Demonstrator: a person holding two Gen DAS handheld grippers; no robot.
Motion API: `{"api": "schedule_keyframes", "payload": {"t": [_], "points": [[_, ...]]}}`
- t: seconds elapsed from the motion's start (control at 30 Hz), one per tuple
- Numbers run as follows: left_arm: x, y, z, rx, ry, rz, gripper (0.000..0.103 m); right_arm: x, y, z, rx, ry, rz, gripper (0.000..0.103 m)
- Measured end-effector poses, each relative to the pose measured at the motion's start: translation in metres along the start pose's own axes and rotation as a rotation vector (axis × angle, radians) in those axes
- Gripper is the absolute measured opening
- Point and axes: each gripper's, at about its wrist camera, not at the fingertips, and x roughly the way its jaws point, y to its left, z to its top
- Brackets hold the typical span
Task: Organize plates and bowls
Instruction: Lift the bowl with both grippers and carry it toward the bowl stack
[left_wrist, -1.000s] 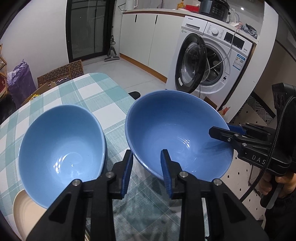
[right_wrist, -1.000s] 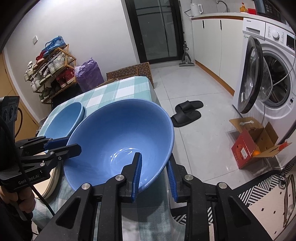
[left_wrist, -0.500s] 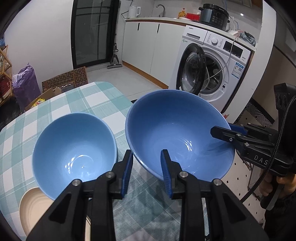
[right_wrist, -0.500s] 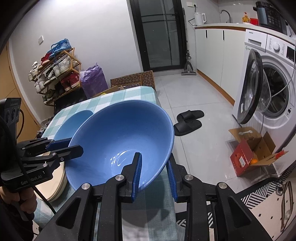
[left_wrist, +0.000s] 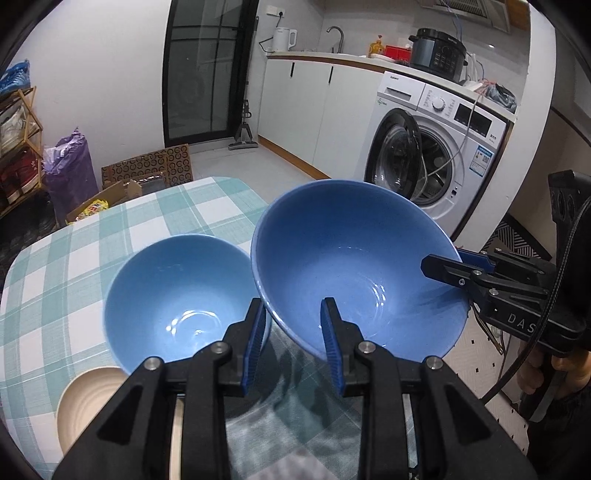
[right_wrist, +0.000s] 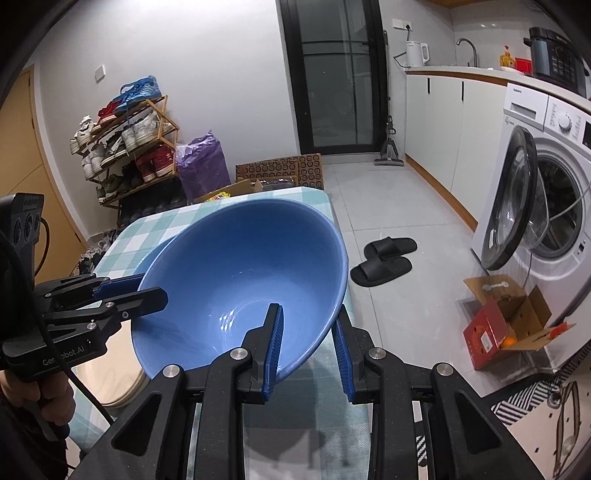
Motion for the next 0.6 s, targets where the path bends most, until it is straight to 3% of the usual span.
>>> {"api": "schedule_keyframes", "payload": {"t": [0.6], "points": [[-0.029,0.043,0.000,-0.082,-0.069,0.067,0.029,0.014,0.049,0.032,-0.091,-0.022,0.053,0.027]]}}
